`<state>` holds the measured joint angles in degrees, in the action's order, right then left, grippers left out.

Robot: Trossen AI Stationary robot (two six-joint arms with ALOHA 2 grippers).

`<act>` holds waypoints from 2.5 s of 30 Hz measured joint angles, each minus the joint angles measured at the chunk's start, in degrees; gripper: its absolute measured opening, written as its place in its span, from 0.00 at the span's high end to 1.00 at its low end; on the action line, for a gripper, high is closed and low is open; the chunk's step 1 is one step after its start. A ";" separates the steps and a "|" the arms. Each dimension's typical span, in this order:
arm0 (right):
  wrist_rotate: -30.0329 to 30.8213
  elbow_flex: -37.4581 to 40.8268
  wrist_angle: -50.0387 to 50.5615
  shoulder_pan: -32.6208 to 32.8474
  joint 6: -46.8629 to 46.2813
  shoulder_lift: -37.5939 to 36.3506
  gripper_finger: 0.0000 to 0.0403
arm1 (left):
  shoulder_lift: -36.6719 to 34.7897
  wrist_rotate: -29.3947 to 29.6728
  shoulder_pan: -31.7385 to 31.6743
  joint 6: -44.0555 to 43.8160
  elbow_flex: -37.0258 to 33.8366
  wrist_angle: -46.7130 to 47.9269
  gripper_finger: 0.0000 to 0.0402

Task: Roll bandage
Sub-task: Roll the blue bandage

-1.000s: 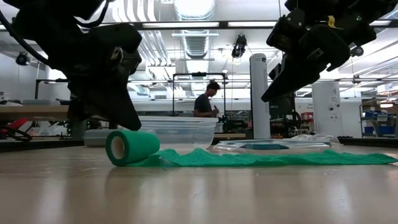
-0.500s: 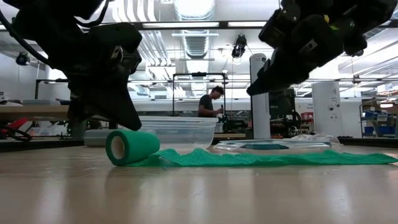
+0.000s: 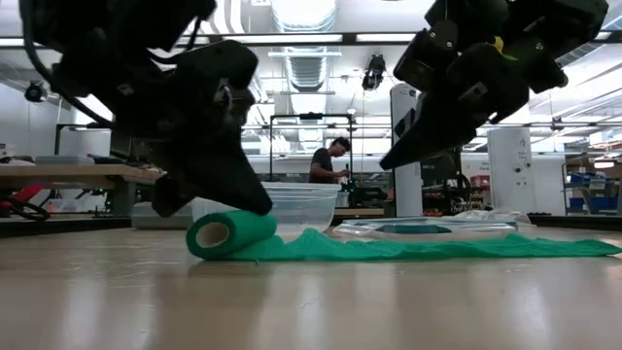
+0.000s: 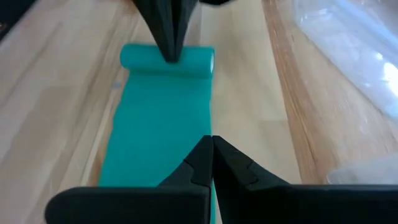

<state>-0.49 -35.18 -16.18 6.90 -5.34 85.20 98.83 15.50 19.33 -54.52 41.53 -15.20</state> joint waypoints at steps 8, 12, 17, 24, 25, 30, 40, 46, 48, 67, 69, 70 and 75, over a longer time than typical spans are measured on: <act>0.04 0.00 0.27 0.00 0.35 -0.47 0.99 | 2.13 -3.14 -0.68 3.12 3.52 2.09 0.99; 0.05 0.00 1.74 0.00 0.42 -0.34 0.99 | 1.42 -3.63 -0.79 1.90 6.06 11.37 1.00; 0.07 0.00 1.98 0.00 0.43 -0.34 0.99 | 1.31 -4.63 -0.79 2.44 8.80 18.30 0.99; 0.09 0.00 2.31 0.00 0.42 -0.34 0.99 | 0.16 -5.04 -0.85 8.73 14.71 21.47 1.00; 0.09 0.00 2.31 0.00 0.42 -0.34 0.99 | -0.19 -5.02 -0.85 9.39 15.78 23.00 0.99; 0.09 0.00 2.31 0.00 0.42 0.00 0.99 | -0.98 -4.63 -0.75 10.01 19.64 33.47 0.99; 0.09 0.07 2.44 0.11 0.35 0.42 0.99 | -4.05 -4.60 1.65 4.20 19.86 49.08 1.00; 0.11 0.07 2.42 0.11 0.39 0.42 0.99 | -3.34 -4.60 2.14 3.83 18.98 48.25 0.99; 0.11 0.07 2.42 0.11 0.39 0.42 0.99 | -2.86 -4.60 2.12 3.62 18.54 47.93 0.99; 0.48 0.07 4.15 0.11 0.42 0.42 0.99 | -2.06 -4.56 1.93 2.53 11.42 33.73 1.00; 0.46 0.05 4.12 0.11 0.42 0.42 0.99 | -2.06 -4.49 1.83 2.57 11.42 32.37 1.00; 0.46 0.05 4.12 0.11 0.42 0.42 0.99 | -2.06 -4.48 1.68 2.57 11.42 31.76 0.99; 0.47 0.06 4.14 0.11 0.42 0.42 0.99 | -2.06 -4.33 0.64 2.78 11.42 28.82 1.00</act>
<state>-0.02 -35.13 -12.04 7.01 -4.93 85.62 96.77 11.17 19.98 -51.74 52.95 13.62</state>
